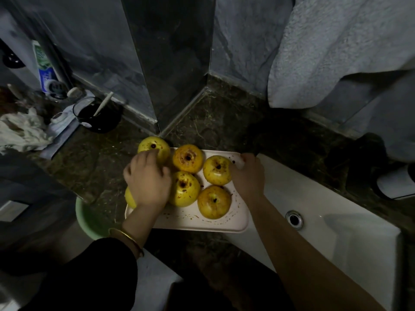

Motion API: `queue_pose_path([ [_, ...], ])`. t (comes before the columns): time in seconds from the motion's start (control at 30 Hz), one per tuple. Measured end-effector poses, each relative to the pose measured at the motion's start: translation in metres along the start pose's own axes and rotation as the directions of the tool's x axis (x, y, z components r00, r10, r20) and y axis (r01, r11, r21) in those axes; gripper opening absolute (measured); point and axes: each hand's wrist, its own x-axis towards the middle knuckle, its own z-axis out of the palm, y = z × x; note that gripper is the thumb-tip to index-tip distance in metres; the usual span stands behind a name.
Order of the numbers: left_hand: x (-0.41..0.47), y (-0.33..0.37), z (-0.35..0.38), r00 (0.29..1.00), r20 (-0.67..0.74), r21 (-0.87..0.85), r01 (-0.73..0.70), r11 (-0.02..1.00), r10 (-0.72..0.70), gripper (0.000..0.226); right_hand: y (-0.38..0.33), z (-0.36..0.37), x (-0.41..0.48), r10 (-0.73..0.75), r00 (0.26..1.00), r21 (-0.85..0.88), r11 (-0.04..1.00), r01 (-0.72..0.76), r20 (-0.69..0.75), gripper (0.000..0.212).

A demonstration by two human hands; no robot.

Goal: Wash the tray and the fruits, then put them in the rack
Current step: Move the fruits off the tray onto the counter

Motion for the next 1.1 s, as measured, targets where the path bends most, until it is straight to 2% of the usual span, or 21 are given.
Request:
queue_pose_path([
  [0.1,-0.01,0.009,0.001,0.994,-0.009,0.034,-0.108,0.994,0.109,0.041,-0.016,0.003,-0.003,-0.127,0.991,-0.019,0.992,0.128,0.042,0.048],
  [0.2,-0.015,0.009,0.002,0.981,0.056,0.102,-0.191,0.976,0.186,0.047,-0.024,0.004,-0.004,-0.219,0.956,-0.211,0.943,0.259,0.196,0.06],
  [0.3,-0.017,0.009,0.004,0.964,0.142,0.129,-0.243,0.961,0.225,0.044,-0.022,0.006,-0.003,-0.216,0.912,-0.366,0.864,0.345,0.349,0.069],
  [0.47,-0.016,0.026,0.006,0.952,0.174,0.126,-0.274,0.953,0.251,0.056,-0.018,0.011,0.003,-0.206,0.901,-0.359,0.865,0.35,0.381,0.076],
  [0.6,-0.014,0.043,0.01,0.955,0.155,0.082,-0.267,0.96,0.252,0.053,-0.015,0.015,0.008,-0.222,0.909,-0.353,0.868,0.35,0.353,0.081],
  [0.67,-0.014,0.051,0.013,0.957,0.148,0.065,-0.261,0.963,0.249,0.052,-0.014,0.017,0.013,-0.208,0.919,-0.36,0.873,0.329,0.336,0.086],
  [0.73,-0.014,0.057,0.016,0.962,0.134,0.036,-0.245,0.969,0.239,0.05,-0.014,0.015,0.02,-0.14,0.936,-0.301,0.922,0.242,0.322,0.091],
  [0.83,-0.008,0.065,0.017,0.972,0.123,0.012,-0.202,0.979,0.199,0.05,-0.015,0.002,0.032,-0.026,0.941,-0.042,0.998,0.043,0.336,0.091],
  [0.9,-0.003,0.071,0.018,0.972,0.14,0.034,-0.197,0.98,0.19,0.051,-0.016,-0.009,0.042,0.016,0.95,0.106,0.993,-0.051,0.313,0.088],
  [1.0,0.005,0.08,0.02,0.965,0.162,0.051,-0.216,0.975,0.205,0.053,-0.013,-0.026,0.06,0.059,0.983,0.172,0.981,-0.09,0.176,0.086],
  [1.1,0.009,0.091,0.026,0.955,0.183,0.035,-0.244,0.969,0.234,0.054,0.001,-0.045,0.084,0.111,0.994,0.165,0.98,-0.11,0.001,0.092],
])
